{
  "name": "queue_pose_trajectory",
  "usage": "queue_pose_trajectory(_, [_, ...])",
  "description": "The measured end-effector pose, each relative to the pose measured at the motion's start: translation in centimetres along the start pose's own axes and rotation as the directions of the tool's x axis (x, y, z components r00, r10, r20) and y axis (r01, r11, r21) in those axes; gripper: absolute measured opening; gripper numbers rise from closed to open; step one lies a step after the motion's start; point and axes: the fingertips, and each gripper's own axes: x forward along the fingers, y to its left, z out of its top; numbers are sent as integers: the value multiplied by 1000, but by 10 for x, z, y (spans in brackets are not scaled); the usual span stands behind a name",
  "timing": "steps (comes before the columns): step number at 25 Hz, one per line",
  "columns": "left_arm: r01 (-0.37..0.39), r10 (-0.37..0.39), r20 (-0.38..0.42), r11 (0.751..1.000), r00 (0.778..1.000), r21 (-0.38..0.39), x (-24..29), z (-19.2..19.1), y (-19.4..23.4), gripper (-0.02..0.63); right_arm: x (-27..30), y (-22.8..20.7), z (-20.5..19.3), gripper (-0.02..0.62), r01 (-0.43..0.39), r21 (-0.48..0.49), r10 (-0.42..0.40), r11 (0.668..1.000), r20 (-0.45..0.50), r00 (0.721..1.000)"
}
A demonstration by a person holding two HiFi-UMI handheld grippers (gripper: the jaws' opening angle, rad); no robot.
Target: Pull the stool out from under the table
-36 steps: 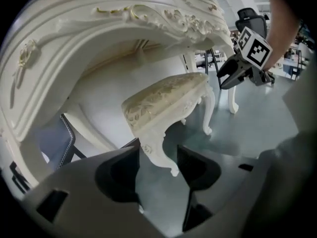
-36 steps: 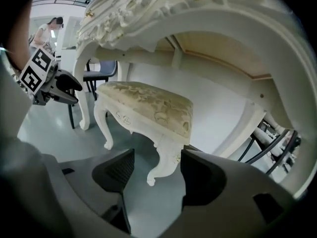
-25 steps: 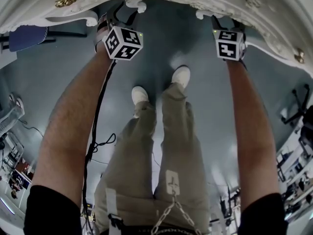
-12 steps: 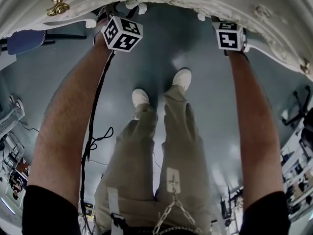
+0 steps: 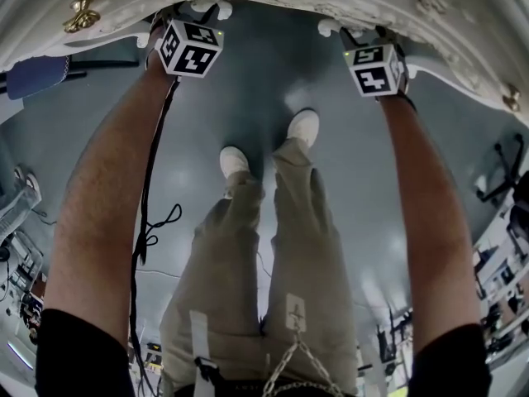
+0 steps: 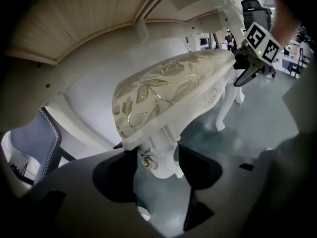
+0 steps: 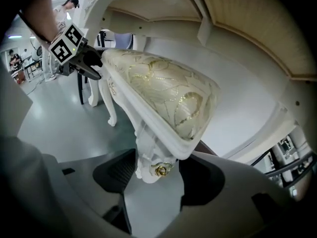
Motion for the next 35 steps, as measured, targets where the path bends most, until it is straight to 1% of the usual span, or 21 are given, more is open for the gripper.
queue_pose_trajectory(2, [9, -9, -6, 1000, 1000, -2, 0, -1, -1, 244, 5, 0, 3, 259, -10, 39, 10, 999, -4, 1000])
queue_pose_trajectory(5, [31, -31, -12, 999, 999, -15, -3, 1, -6, 244, 8, -4, 5, 275, -8, 133, 10, 991, -14, 1000])
queue_pose_trajectory(7, [47, -48, -13, 999, 999, -15, -7, -1, -10, 244, 7, -3, 3, 275, 0, 160, 3, 987, -16, 1000])
queue_pose_trajectory(11, [73, -73, -10, 997, 997, -21, -20, -7, -26, 242, 6, -6, -5, 275, 2, 106, 3, 994, -50, 999])
queue_pose_trajectory(13, [87, -87, -9, 996, 996, -6, -27, -9, -38, 244, 5, -11, -13, 275, 8, 99, 0, 995, -76, 997])
queue_pose_trajectory(15, [99, -99, -10, 995, 995, 10, -35, -13, -49, 244, 2, -11, -18, 275, 5, 99, 3, 995, -78, 997])
queue_pose_trajectory(17, [105, -105, -9, 994, 994, 5, -40, -19, -53, 242, -4, -5, -19, 275, -11, 91, 17, 996, -69, 997])
queue_pose_trajectory(21, [124, -124, -12, 992, 992, 1, -47, -27, -57, 242, -16, 11, -30, 275, -34, 112, 44, 993, -87, 995])
queue_pose_trajectory(24, [152, -151, -38, 988, 988, 24, -51, -32, -56, 242, -25, 20, -32, 275, -51, 130, 64, 990, -98, 993])
queue_pose_trajectory(26, [171, -168, -64, 984, 984, 47, -53, -32, -56, 244, -34, 20, -27, 275, -56, 158, 69, 986, -72, 995])
queue_pose_trajectory(28, [162, -158, -71, 985, 985, 57, -56, -31, -53, 244, -42, 17, -23, 276, -42, 156, 50, 987, -46, 998])
queue_pose_trajectory(31, [81, -81, -28, 997, 996, 6, -59, -22, -32, 244, -40, 15, -20, 284, -29, 140, 38, 990, -62, 997])
queue_pose_trajectory(32, [74, -74, -33, 997, 997, -9, -58, -22, -28, 249, -37, 17, -20, 286, -37, 149, 49, 988, -75, 996])
queue_pose_trajectory(33, [84, -84, -48, 996, 995, -7, -55, -24, -28, 255, -34, 19, -20, 292, -48, 163, 63, 985, -88, 994])
queue_pose_trajectory(35, [128, -125, -79, 991, 989, 43, -47, -24, -36, 267, -29, 21, -23, 301, -61, 198, 84, 978, -113, 990])
